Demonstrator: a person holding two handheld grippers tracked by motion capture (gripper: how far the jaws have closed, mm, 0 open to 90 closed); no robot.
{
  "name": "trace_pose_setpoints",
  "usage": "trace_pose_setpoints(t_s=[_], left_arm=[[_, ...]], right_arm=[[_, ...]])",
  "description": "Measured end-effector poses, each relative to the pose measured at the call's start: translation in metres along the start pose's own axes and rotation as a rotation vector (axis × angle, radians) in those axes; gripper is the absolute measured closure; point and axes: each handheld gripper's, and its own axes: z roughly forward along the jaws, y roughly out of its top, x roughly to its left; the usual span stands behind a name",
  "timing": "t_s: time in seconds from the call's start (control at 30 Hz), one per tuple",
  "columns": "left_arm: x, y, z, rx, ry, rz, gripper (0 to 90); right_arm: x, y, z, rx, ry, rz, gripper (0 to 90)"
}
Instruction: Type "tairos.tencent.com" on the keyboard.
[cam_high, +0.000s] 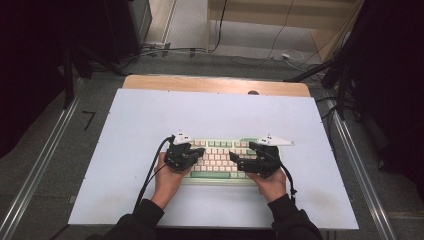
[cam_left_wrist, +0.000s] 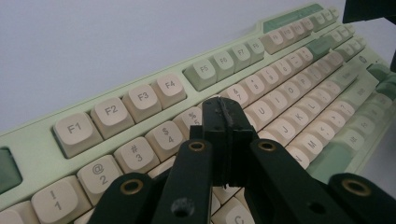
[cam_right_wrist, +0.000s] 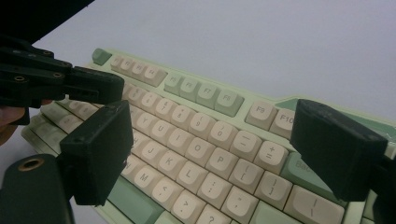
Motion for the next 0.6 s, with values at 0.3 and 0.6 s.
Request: trace_pose_setpoints(t_s=[0.3, 0.6], left_arm=[[0.0023, -0.0031, 0.0012, 0.019, 0.02, 0.006, 90.0], [0.0046, -0.0049, 0.0006, 0.019, 0.006, -0.013, 89.2]], right_arm=[[0.0002, 0.0, -0.0002, -0.002, 0.0, -0.002, 11.6], [0.0003, 0.0, 0.0003, -0.001, -0.001, -0.005, 11.7]])
